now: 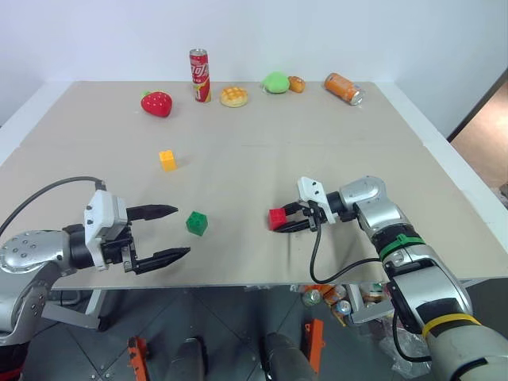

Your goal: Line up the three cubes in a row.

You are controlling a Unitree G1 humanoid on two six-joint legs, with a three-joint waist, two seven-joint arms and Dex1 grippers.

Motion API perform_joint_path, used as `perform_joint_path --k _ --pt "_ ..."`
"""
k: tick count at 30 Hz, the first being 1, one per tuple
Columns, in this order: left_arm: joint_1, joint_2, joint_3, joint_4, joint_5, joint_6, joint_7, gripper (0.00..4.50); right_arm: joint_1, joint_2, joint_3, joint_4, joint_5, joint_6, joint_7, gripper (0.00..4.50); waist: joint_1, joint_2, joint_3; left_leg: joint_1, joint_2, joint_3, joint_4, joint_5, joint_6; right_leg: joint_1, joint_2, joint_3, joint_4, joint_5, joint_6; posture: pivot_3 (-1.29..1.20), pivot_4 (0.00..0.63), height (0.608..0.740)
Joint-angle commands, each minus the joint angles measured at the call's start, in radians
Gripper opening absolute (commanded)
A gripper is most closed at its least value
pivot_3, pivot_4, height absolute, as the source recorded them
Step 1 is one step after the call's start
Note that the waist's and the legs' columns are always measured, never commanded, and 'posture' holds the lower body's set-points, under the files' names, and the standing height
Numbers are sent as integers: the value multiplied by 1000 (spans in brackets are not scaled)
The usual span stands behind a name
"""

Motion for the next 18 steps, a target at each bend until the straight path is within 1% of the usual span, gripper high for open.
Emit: perform_joint_path --k 1,5,11,12,13,17,18 --pt "12 16 43 -52 -37 16 22 4500 -52 12 -29 77 -21 -30 -41 1278 -3 0 0 1 0 0 0 0 0 1 0 0 0 0 0 0 150 740" --pt "16 23 41 -63 -46 22 34 4500 -75 16 -41 132 -31 -44 -52 1278 -7 0 0 4 0 0 1 0 0 3 0 0 0 1 -1 0 150 740" --pt "7 19 26 -75 -51 27 57 4500 -78 13 -44 161 -46 -55 -51 1278 -8 0 0 4 0 0 1 0 0 4 0 0 0 1 -1 0 150 740" --pt "5 18 23 -76 -50 27 60 4500 -79 15 -44 167 -49 -47 -53 1778 -8 0 0 4 0 0 1 0 0 4 0 0 0 1 -1 0 150 740" --pt "2 16 18 -77 -50 27 64 4500 -79 14 -43 170 -52 -50 -54 2381 -8 0 0 4 0 0 1 0 0 4 0 0 0 1 -1 0 150 740" --pt "-13 1 -3 -71 -41 22 82 4500 -81 7 -44 182 -75 -68 -83 3612 -8 0 0 4 0 0 1 0 0 4 0 0 0 1 -1 0 150 740" --pt "-14 -2 -7 -64 -38 20 85 4500 -80 4 -45 180 -81 -75 -93 3993 -8 0 0 4 0 0 1 0 0 4 0 0 0 1 0 0 150 740"
